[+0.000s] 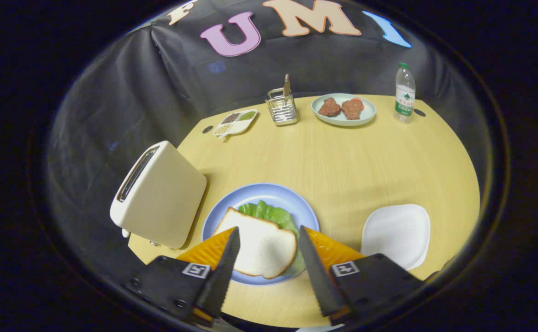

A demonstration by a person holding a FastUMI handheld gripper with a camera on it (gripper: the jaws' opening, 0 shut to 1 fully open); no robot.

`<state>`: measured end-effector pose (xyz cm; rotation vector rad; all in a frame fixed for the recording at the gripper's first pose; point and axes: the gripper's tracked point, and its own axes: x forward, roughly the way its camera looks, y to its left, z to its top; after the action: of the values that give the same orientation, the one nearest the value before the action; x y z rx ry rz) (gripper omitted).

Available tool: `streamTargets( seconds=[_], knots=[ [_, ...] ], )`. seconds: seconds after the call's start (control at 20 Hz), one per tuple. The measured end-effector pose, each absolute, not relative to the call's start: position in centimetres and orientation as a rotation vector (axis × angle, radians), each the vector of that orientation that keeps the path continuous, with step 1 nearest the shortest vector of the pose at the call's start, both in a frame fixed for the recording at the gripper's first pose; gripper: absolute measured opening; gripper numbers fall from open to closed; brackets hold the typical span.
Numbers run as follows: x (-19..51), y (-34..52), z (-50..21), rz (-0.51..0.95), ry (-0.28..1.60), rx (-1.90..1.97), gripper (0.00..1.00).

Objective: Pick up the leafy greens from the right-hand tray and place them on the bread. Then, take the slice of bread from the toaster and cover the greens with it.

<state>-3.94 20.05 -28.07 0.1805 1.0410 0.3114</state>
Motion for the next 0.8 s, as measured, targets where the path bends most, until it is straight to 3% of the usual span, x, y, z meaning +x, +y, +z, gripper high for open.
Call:
streamTargets(
  seconds=[0.1, 0.5, 0.8],
  knots=[
    [-3.7, 19.2, -27.3, 0.31, 1.011, 0.172, 1.0],
    [-2.3, 15.8, -18.3, 0.351, 0.724, 0.159, 1.0],
    [-1.4, 10.2, -11.4, 0.29, 0.522, 0.094, 1.0]
  ],
)
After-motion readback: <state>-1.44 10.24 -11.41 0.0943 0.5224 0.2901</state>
